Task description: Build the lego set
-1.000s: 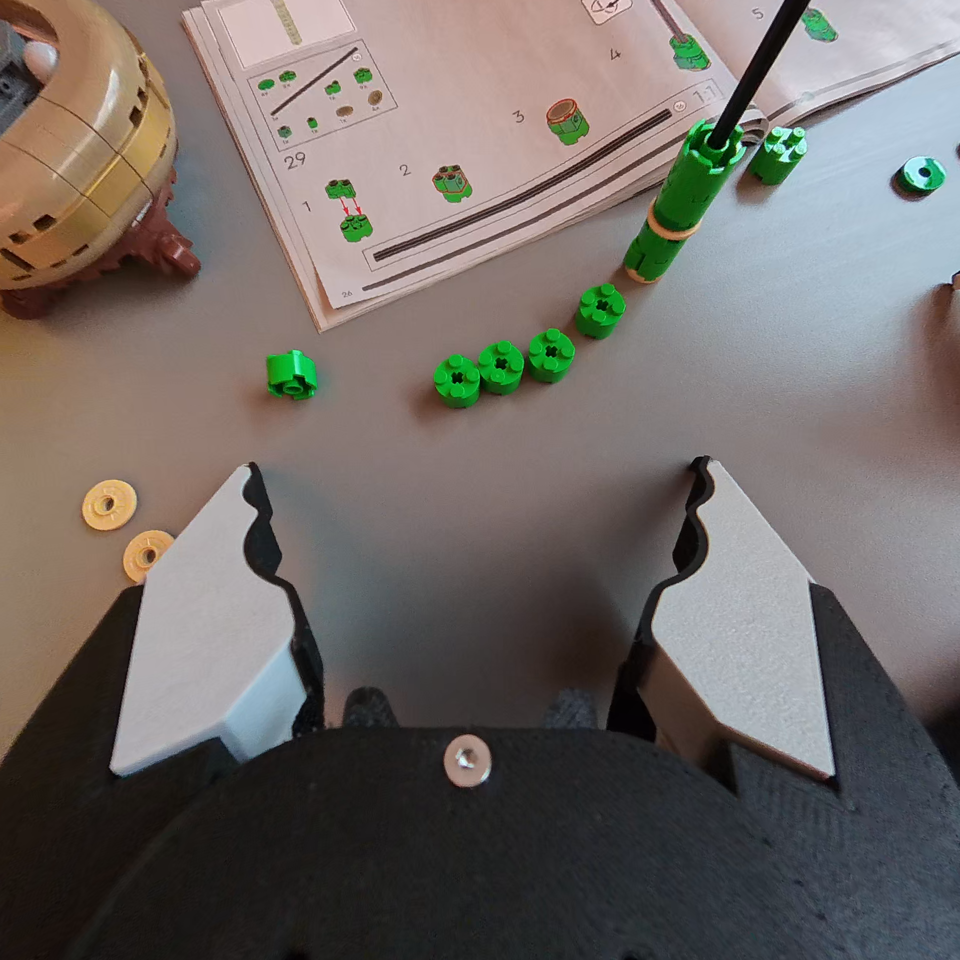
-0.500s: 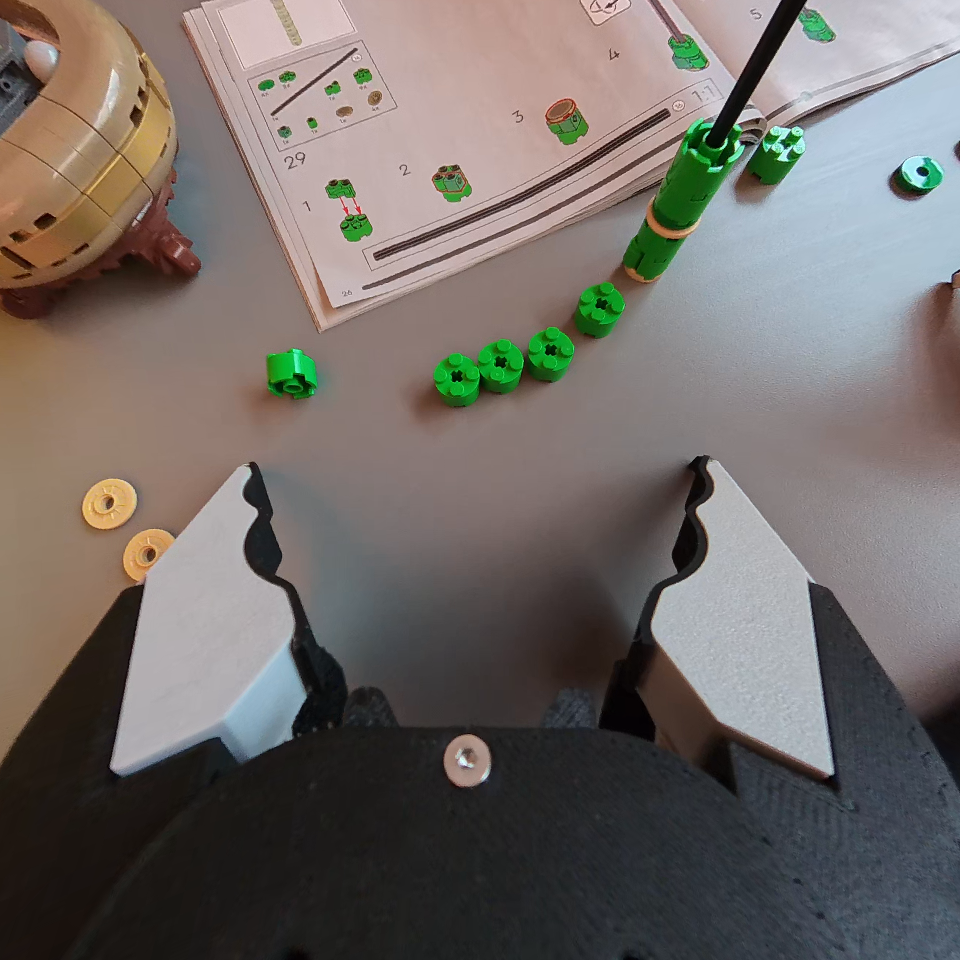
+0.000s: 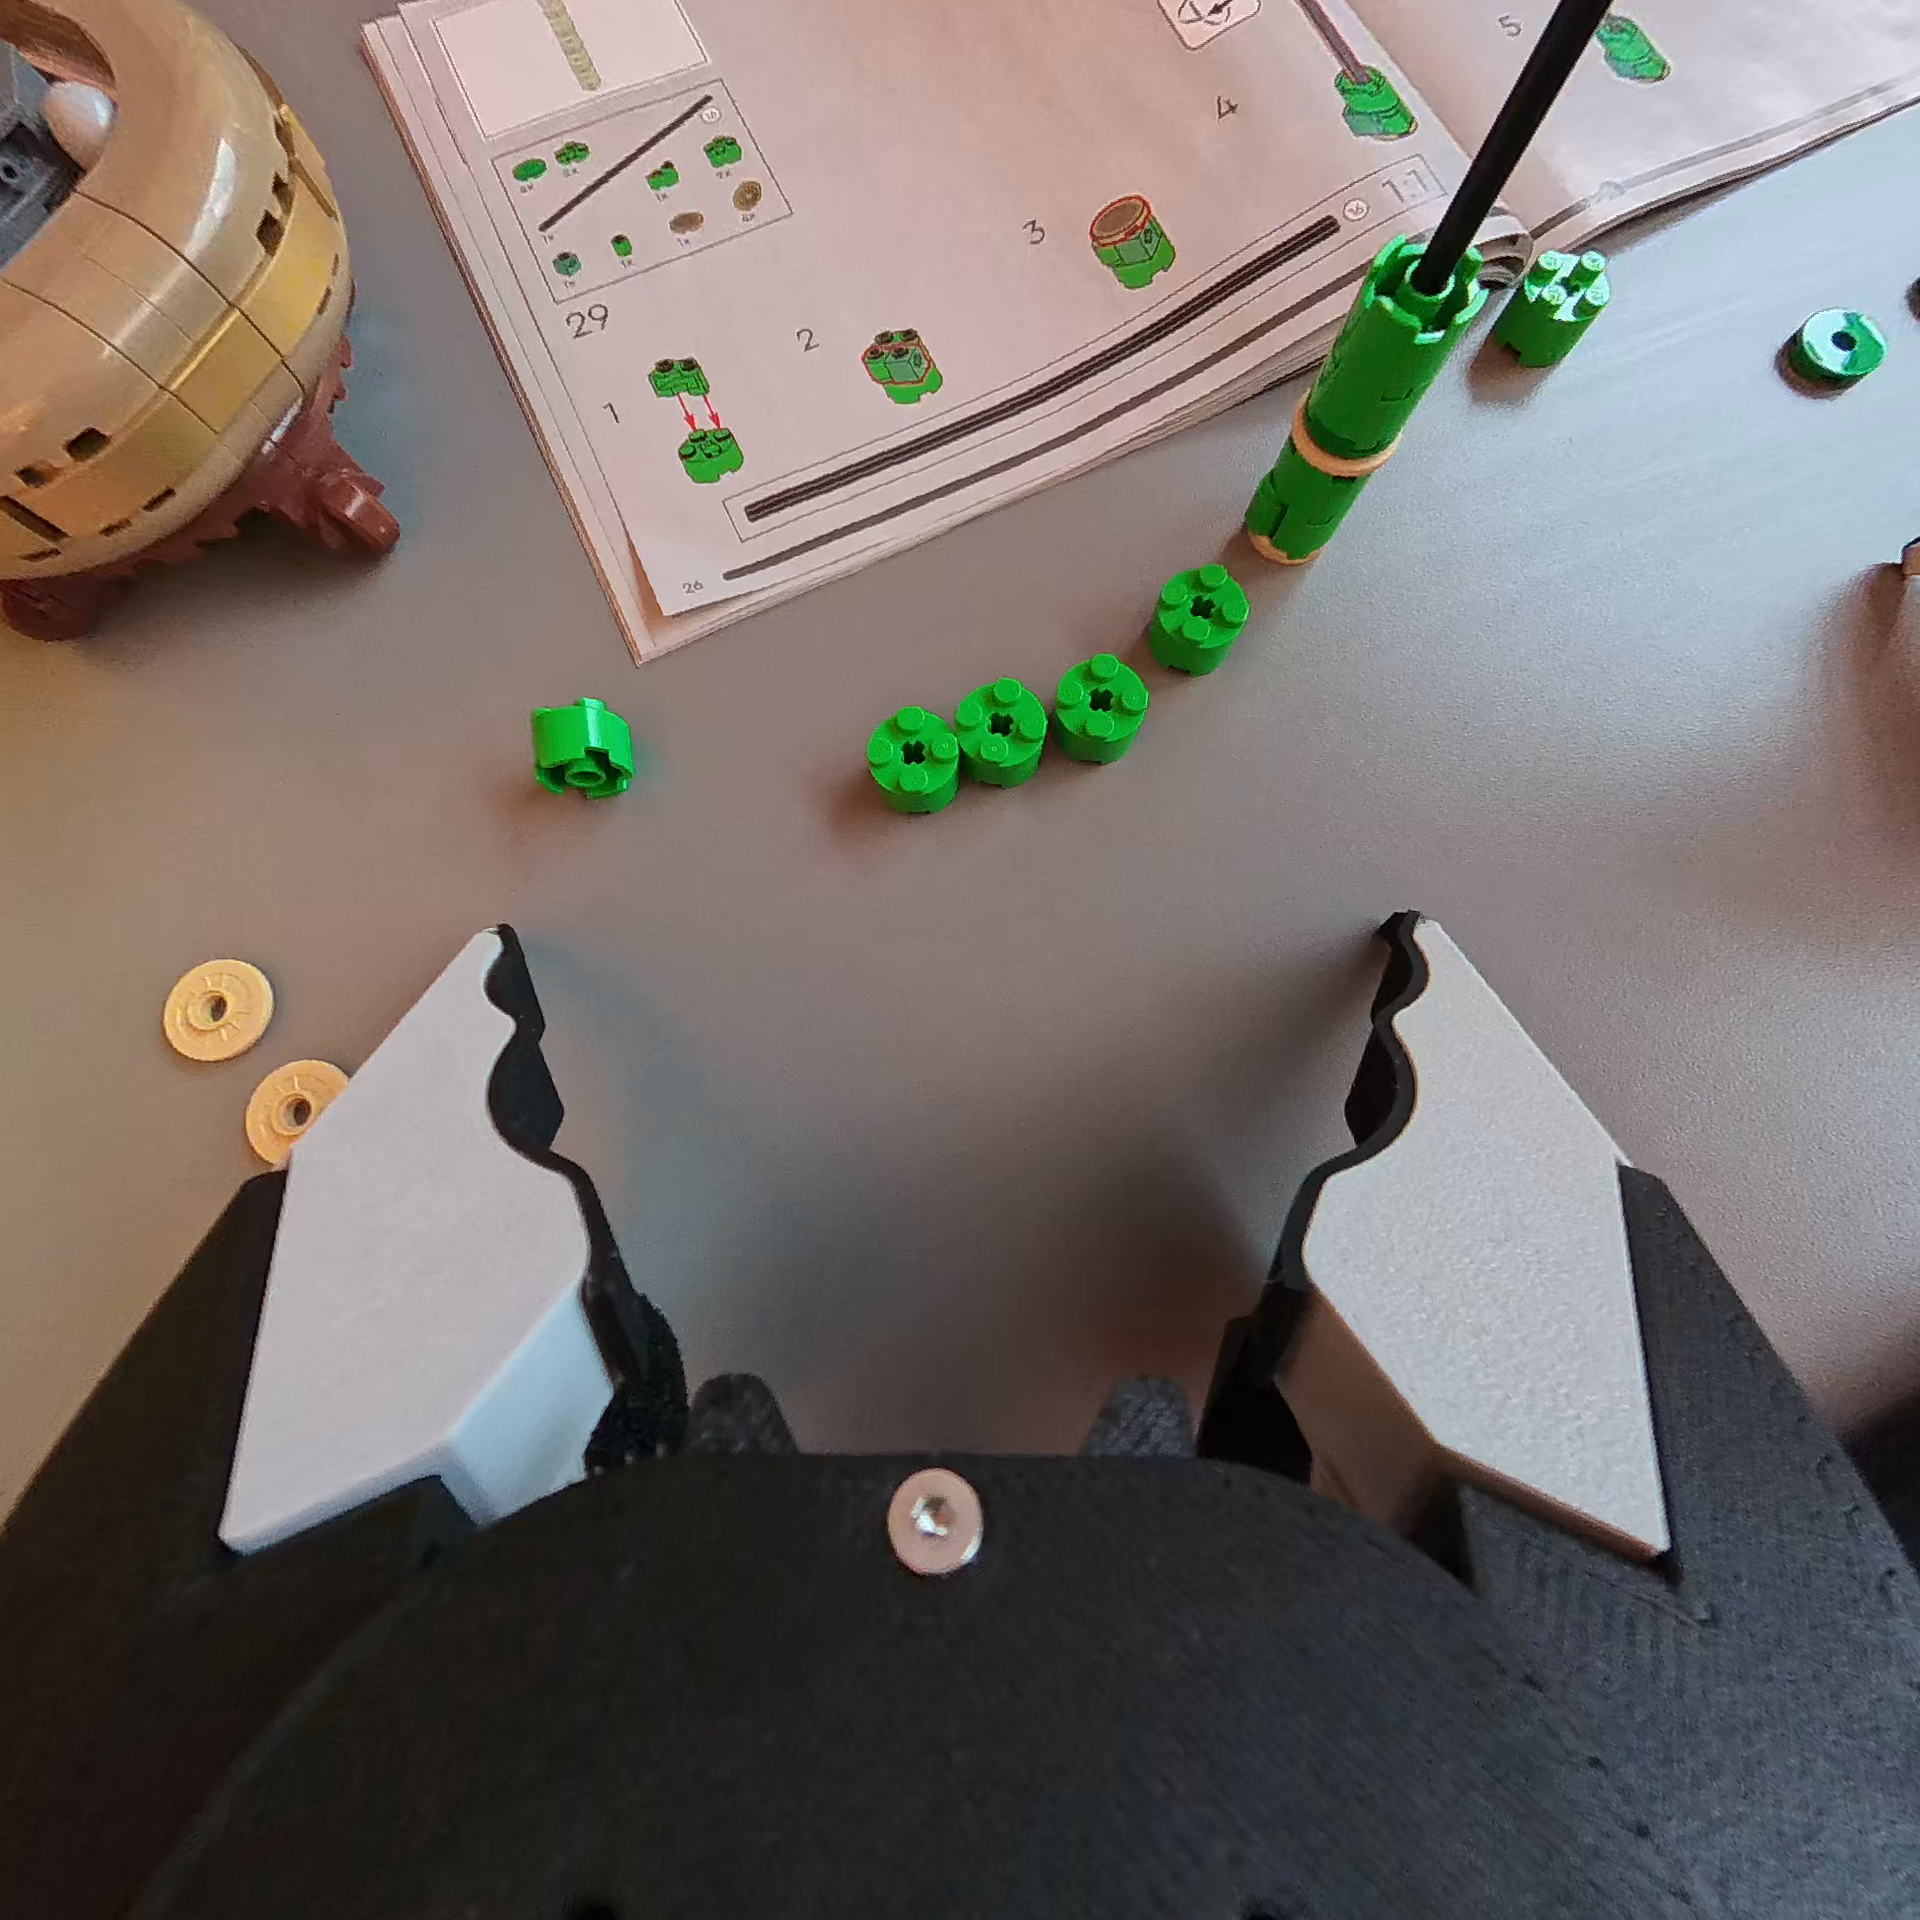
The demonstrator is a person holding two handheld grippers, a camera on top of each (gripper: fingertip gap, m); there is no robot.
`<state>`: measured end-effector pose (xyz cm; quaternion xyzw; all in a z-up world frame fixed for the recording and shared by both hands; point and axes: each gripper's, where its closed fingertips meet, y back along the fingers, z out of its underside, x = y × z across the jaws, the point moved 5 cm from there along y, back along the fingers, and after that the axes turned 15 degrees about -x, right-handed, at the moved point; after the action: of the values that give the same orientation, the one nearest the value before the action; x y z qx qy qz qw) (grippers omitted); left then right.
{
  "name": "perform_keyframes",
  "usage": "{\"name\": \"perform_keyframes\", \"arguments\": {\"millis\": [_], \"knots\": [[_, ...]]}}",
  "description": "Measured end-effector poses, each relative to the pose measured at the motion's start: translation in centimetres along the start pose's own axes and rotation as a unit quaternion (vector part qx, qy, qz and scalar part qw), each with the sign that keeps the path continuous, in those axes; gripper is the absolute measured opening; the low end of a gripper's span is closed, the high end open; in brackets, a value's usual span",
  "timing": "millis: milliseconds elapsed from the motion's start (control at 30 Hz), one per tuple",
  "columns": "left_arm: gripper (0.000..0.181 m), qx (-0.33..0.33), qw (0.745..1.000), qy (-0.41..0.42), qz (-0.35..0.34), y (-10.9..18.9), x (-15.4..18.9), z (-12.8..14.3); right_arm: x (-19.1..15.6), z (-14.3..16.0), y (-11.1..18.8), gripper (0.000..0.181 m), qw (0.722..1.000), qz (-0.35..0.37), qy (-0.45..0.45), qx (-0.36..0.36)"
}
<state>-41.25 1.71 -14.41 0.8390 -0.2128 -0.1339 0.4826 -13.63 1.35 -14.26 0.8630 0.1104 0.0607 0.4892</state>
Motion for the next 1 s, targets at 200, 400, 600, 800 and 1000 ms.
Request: {"name": "perform_keyframes", "arguments": {"millis": [200, 400, 600, 800, 1000], "knots": [[0.154, 0.000, 1.000, -0.002, 0.001, -0.03, -0.03, 0.00, -0.01, -0.02, -0.02, 0.153, 1.000, 0.000, 0.000, 0.000], [0.154, 0.000, 1.000, -0.001, 0.000, -0.02, -0.04, 0.02, -0.02, -0.02, -0.03, 0.153, 1.000, 0.000, 0.000, 0.000], [0.154, 0.000, 1.000, -0.001, 0.000, -0.05, -0.04, 0.04, 0.00, -0.04, -0.06, 0.153, 1.000, -0.001, -0.002, 0.000], [0.154, -0.001, 1.000, -0.001, 0.001, -0.10, 0.01, 0.00, -0.03, -0.04, -0.10, 0.153, 1.000, 0.000, -0.002, -0.001], [0.155, -0.002, 1.000, -0.001, 0.002, -0.17, 0.06, -0.05, 0.00, -0.23, -0.23, 0.154, 1.000, -0.004, 0.001, 0.000]]}}
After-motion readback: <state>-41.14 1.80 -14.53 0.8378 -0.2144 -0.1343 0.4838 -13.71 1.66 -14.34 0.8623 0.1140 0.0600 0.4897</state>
